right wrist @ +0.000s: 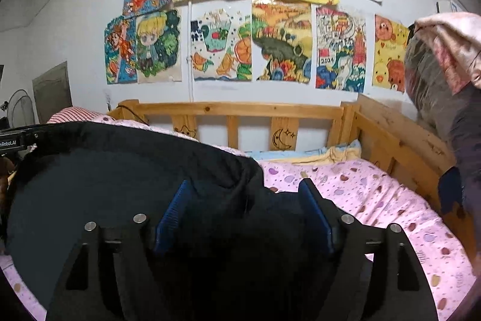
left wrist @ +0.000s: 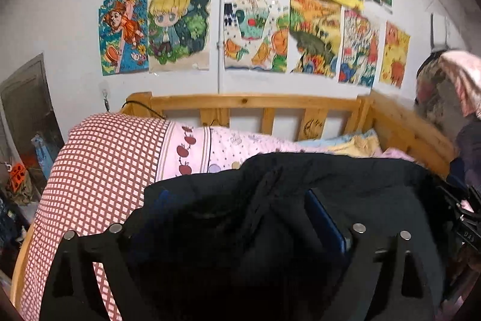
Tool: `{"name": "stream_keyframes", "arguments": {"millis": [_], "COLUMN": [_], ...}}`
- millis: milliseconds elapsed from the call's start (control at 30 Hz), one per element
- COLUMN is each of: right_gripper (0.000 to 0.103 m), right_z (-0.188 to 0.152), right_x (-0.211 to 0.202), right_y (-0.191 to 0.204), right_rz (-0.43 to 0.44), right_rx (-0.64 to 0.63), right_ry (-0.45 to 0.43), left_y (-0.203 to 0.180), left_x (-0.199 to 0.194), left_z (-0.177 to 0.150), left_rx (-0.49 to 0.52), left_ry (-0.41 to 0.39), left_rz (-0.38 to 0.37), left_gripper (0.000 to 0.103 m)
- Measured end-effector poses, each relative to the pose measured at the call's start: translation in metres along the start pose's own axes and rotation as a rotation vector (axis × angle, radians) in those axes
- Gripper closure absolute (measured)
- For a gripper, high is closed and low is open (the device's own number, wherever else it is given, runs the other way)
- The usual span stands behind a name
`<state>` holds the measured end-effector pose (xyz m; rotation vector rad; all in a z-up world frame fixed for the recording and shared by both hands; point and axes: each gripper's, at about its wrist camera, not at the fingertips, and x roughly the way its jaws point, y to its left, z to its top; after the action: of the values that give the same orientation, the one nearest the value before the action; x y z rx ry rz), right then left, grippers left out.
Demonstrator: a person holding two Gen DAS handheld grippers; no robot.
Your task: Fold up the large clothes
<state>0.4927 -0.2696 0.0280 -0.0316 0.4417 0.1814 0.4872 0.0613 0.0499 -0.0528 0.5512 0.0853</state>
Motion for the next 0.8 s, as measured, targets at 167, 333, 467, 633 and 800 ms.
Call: {"name": "stream_keyframes", "arguments": {"millis": [167,333,467,633,800], "right_gripper": [0.021,0.020,0.020,0.020,0.020], "right_z": [-0.005,-0.025,-0.037,-0.040,-0.026], "right_x": [-0.031,-0.035,-0.021,0.005,0.038], "right_y": [-0.002,0.009,0.024,0.035,0.034], "right_rz": [0.062,0.137,0.162,0.158,0.115], "right_rx": [0.024,0.000,-0.048,-0.052,-0.057], "right_ry": [-0.013,0.054,0.109,0.153,0.184], "left_y": [-0.005,-0.018,-0.031,-0.042,-0.044], "left_x": [-0.022,-0.030,-0.021,0.001,0.018], "left_z": [-0.017,-0.041,-0.047,-0.045,-0.039], "left_rx": [0.042,0.110,0.166,0.210,0.191], "left_ry": [0.000,0.010,0.037,0.039,0.055], "left_rz": [-0.048,-0.119,-0.124,-0.092,-0.093], "left_gripper": [0.011,0.011,0.011,0.005,0.002]}}
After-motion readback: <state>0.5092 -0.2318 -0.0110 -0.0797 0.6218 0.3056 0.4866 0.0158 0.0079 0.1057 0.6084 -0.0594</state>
